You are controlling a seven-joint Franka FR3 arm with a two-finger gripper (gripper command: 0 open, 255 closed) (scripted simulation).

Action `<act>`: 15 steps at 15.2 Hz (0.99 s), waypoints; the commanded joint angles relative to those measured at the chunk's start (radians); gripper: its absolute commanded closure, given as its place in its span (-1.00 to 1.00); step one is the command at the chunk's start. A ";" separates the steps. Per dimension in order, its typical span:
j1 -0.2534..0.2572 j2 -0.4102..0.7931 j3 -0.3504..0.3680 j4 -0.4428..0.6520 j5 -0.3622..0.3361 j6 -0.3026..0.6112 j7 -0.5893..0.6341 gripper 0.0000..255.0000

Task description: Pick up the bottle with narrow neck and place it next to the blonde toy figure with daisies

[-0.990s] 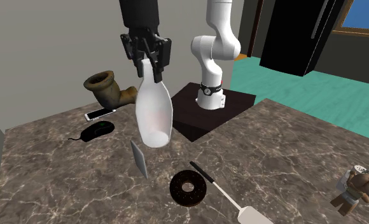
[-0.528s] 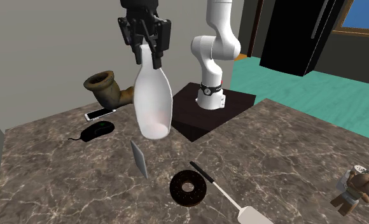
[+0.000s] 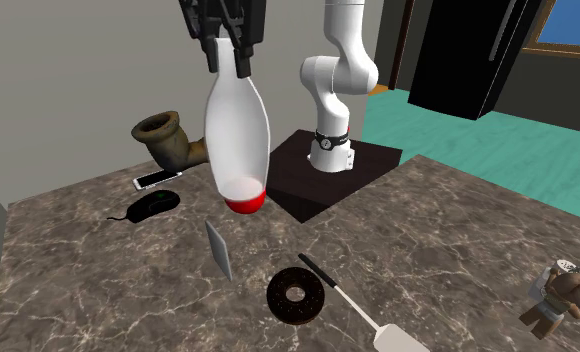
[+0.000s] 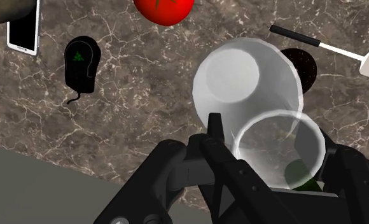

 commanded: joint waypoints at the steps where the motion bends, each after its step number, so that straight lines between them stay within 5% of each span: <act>1: 0.000 0.002 0.000 0.029 0.000 -0.027 0.001 1.00; 15: -0.001 0.088 -0.001 0.335 0.003 -0.247 -0.002 1.00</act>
